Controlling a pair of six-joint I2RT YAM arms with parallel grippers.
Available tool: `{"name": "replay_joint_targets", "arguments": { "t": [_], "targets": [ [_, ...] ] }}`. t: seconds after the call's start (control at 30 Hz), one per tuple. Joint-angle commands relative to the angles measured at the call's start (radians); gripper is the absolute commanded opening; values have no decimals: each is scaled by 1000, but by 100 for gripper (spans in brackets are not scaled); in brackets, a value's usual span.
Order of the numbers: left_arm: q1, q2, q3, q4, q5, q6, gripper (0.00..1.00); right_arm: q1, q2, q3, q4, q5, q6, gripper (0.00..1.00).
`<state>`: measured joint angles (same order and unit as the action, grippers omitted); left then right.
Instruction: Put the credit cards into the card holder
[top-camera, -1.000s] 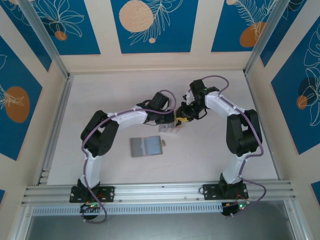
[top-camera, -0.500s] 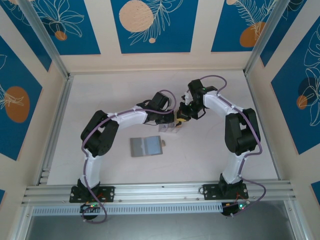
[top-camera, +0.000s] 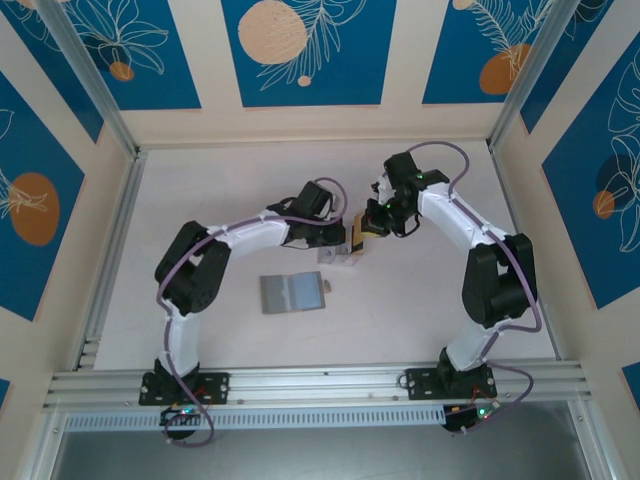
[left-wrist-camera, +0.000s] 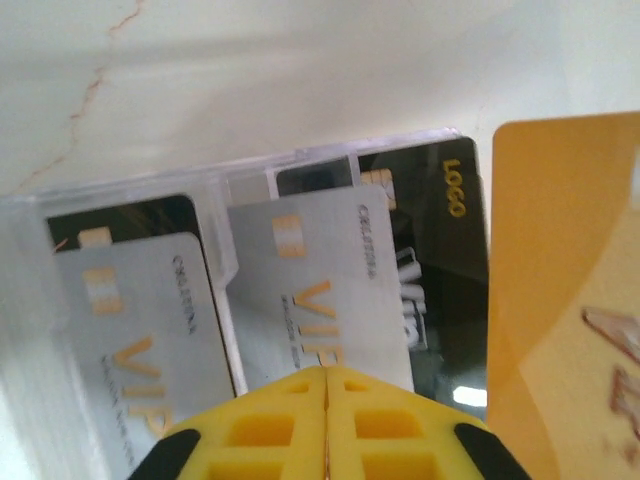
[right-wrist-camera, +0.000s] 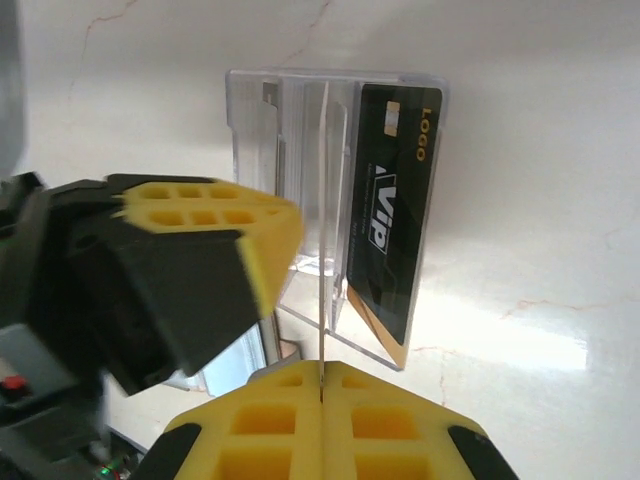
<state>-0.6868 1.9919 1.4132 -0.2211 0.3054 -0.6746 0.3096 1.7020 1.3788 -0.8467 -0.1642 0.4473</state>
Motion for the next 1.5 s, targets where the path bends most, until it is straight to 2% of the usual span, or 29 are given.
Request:
{"name": "replay_joint_targets", "arguments": {
  "t": [0.0,0.13,0.27,0.47,0.67,1.0,1.47],
  "targets": [
    [36,-136,-55,31,105,-17,11,14,-81,-20,-56,78,13,0],
    [79,-296,-209,65,157,-26,13,62,-153,-38,-42,87,1,0],
    [98,-431,-391,-61,89,27,9,170,-176,-62,38,35,2,0],
    [112,-614,-640,-111,-22,16,6,318,-122,-129,264,-78,32,0],
    [151,-637,-742,-122,-67,13,3,400,-57,-213,477,-129,79,0],
    [165,-563,-812,-61,-89,28,2,447,-16,-375,744,-86,176,0],
    [166,-579,-866,-69,-132,12,1,447,44,-492,895,-54,236,0]
  ]
}}
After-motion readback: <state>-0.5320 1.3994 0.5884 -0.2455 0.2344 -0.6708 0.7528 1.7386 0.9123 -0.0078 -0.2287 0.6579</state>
